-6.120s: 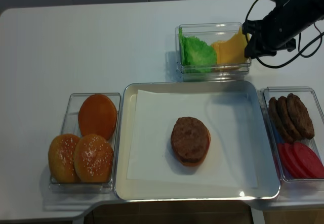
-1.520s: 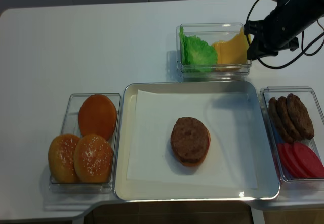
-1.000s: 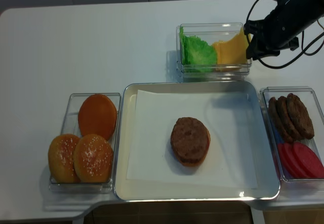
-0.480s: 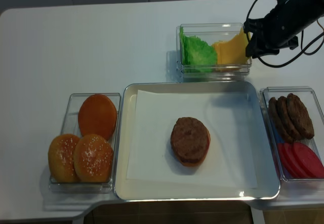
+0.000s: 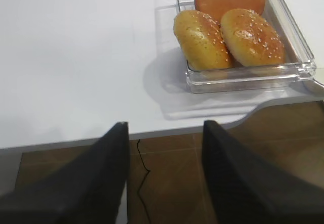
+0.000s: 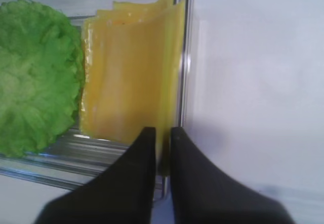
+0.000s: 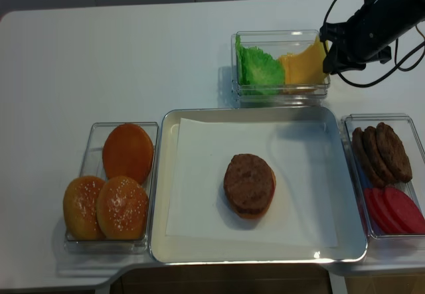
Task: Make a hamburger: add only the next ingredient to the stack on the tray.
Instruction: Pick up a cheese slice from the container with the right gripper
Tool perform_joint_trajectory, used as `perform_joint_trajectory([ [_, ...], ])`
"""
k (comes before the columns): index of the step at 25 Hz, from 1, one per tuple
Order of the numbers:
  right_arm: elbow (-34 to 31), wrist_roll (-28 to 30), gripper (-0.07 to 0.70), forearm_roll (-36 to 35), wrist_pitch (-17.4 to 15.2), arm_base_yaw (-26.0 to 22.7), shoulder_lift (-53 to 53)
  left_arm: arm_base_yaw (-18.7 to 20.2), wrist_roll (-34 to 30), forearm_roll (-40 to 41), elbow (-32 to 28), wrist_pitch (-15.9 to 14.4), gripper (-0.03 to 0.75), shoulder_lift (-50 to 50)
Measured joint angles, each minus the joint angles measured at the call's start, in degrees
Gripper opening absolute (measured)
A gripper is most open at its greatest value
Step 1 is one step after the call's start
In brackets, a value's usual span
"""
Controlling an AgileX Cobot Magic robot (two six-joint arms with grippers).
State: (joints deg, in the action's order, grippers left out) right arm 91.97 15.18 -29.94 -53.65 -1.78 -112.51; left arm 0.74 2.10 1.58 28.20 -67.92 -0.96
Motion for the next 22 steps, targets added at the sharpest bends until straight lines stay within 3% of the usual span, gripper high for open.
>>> perform_joint_trajectory([
  [5,0.0,0.0,0.029,-0.1,0.0,0.0,0.0,0.0,0.0,0.0,0.0,0.0,0.349,0.0],
  [22,0.0,0.0,0.025,0.5,0.1,0.0,2.5,0.0,0.0,0.0,0.0,0.0,0.349,0.0],
])
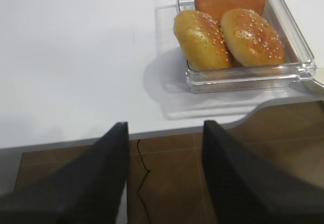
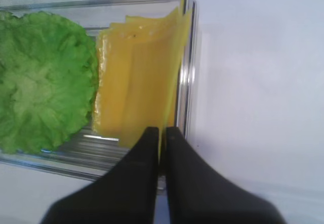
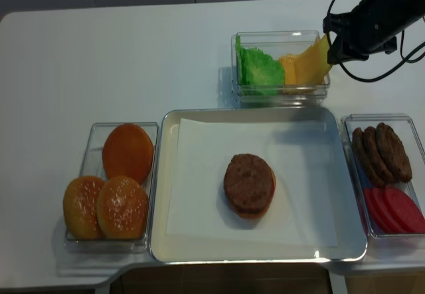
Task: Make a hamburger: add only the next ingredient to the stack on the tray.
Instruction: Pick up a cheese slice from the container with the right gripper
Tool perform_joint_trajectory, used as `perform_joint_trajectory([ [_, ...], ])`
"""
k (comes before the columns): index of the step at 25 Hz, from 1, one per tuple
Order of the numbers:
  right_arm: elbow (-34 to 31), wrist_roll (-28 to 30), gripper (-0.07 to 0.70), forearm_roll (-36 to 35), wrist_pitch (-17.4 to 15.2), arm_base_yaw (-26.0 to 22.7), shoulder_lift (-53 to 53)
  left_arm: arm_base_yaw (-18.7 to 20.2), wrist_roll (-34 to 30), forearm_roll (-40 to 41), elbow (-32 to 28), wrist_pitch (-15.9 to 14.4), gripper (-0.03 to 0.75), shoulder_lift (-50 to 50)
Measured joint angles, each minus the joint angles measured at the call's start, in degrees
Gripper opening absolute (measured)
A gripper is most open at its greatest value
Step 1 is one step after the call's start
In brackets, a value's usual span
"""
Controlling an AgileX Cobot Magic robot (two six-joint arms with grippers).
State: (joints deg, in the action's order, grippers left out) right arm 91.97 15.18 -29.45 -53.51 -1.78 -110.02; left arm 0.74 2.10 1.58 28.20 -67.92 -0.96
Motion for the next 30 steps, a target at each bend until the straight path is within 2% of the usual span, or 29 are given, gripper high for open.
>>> perform_joint_trajectory([
  [17,0.0,2.4,0.024,-1.3,-3.4,0.0,5.4,0.0,0.0,0.0,0.0,0.0,0.349,0.0],
  [30,0.0,2.4,0.024,-2.0,-7.7,0.0,11.0,0.0,0.0,0.0,0.0,0.0,0.349,0.0],
])
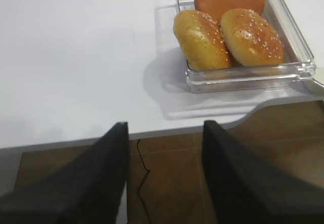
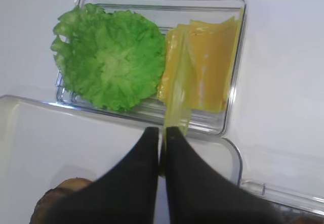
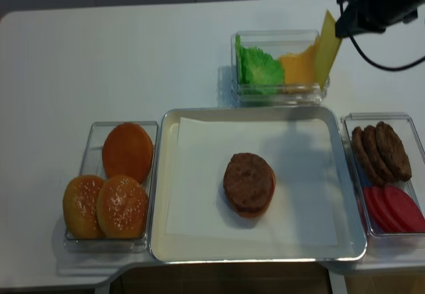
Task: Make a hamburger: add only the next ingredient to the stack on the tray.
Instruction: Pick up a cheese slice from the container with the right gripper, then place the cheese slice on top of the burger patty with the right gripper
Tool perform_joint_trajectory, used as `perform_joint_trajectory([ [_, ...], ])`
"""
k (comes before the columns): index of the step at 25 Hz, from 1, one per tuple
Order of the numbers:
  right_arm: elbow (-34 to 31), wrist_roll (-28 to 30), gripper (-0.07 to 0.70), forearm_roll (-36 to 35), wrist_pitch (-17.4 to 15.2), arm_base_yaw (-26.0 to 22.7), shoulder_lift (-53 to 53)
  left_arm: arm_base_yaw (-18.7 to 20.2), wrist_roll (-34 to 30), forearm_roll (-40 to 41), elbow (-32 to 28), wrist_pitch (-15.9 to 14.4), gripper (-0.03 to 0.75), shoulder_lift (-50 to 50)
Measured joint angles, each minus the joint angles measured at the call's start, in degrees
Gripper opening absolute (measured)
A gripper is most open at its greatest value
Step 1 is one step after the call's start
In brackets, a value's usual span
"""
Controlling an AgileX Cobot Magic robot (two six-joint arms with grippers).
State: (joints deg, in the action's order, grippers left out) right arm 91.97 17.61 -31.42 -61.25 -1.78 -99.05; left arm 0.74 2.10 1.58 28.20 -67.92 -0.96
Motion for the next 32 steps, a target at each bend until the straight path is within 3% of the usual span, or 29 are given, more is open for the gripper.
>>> perform_joint_trajectory([
  [7,-0.3,0.1,0.024,-0.4,-2.1,1.6,3.2,0.0,0.0,0.0,0.0,0.0,0.349,0.0],
  [23,-0.3,-1.7,0.024,-0.4,-5.7,17.1,4.1,0.0,0.0,0.0,0.0,0.0,0.349,0.0],
  [32,-0.3,-3.0,0.024,-0.3,-7.9,23.4,4.1,0.0,0.0,0.0,0.0,0.0,0.349,0.0],
])
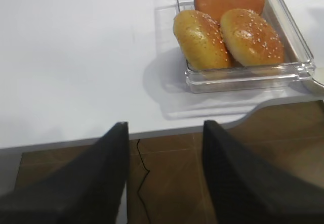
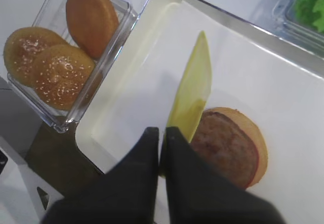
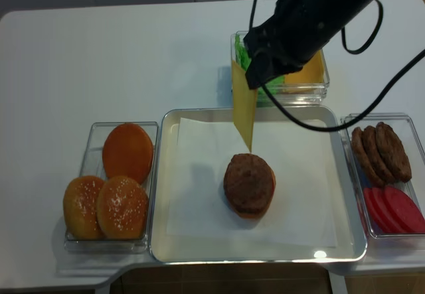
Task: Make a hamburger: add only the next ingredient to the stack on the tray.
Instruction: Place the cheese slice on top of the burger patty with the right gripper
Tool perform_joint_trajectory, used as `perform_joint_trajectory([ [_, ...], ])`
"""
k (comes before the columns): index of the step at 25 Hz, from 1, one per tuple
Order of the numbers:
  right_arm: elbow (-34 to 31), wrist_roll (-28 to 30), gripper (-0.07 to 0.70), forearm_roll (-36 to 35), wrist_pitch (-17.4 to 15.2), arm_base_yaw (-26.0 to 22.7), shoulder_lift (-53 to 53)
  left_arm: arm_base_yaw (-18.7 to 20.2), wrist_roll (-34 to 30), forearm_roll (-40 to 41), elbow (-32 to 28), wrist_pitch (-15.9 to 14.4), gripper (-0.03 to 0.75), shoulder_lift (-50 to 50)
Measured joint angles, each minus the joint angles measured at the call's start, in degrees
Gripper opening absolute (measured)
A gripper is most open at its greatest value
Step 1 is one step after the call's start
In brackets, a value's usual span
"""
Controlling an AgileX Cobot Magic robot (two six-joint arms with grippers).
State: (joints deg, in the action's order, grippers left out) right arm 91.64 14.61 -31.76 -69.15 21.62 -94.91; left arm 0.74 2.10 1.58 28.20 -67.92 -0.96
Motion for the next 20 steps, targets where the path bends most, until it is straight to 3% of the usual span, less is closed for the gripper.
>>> perform_joint_trajectory([
  [16,0.0,-3.5,0.024,3.1,-1.7,8.5,0.0,0.0,0.0,0.0,0.0,0.0,0.349,0.0],
  [20,0.0,-4.7,0.024,4.2,-1.7,8.8,0.0,0.0,0.0,0.0,0.0,0.0,0.349,0.0],
])
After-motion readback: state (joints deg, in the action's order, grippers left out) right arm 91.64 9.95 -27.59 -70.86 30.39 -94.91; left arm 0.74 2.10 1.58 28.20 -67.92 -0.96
